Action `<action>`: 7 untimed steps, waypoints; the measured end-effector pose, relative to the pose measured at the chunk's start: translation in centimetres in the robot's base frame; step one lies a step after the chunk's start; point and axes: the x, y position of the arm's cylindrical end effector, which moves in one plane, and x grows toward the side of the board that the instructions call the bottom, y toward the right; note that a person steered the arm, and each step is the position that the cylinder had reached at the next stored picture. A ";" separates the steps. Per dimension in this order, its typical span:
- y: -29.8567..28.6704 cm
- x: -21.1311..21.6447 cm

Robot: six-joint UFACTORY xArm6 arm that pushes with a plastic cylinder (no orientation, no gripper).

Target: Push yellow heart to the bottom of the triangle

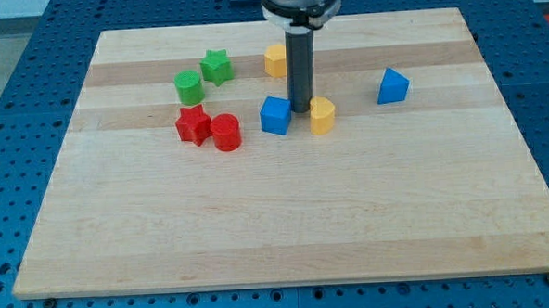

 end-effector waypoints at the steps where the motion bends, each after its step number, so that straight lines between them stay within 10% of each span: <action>1: -0.2 0.0; 7: 5.4 1.8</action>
